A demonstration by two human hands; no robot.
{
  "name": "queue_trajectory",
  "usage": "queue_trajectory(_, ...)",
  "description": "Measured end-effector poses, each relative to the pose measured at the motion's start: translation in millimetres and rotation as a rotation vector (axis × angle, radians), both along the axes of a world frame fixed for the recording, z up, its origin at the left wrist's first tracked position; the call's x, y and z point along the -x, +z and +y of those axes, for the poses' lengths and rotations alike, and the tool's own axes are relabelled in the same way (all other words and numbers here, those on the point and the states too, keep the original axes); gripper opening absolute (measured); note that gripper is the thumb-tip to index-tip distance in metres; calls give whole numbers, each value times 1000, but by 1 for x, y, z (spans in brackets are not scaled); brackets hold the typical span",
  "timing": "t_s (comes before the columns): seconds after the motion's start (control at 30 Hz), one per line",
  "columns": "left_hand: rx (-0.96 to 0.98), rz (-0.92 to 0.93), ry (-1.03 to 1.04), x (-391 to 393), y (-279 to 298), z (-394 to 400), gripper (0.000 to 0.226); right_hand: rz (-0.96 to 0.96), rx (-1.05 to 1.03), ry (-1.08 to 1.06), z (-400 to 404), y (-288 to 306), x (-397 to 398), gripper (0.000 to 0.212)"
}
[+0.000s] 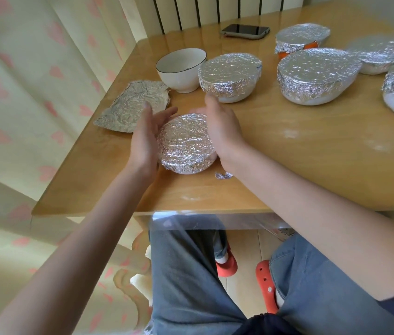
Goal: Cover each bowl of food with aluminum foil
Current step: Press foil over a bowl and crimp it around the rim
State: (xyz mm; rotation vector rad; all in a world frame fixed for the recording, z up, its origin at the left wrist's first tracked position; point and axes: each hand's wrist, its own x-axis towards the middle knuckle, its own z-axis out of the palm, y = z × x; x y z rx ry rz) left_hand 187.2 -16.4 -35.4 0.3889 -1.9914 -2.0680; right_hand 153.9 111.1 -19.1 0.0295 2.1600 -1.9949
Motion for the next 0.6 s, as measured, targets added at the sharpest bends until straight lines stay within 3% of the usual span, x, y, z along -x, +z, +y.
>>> queue_trajectory(0.13, -280, -18, 12, -6, 3, -4, 73, -180, 274, -72, 6, -11, -9, 54)
queue_trajectory(0.3, -336, -24, 134, -8, 0, 20, 72, -134, 283, -185, -10, -12, -16, 54)
queue_trajectory(0.4, -376, 1, 144, -15, -3, 27, 67, -139, 272, -76, -1, -3, 1, 63)
queue_trajectory(0.5, -346, 31, 28, -25, -7, 27, 71, -136, 297, 44, 16, -6, 17, 65)
queue_trajectory(0.6, -98, 124, -18, -29, -4, 6, 77, -44, 311, -50, 41, -9, 21, 48)
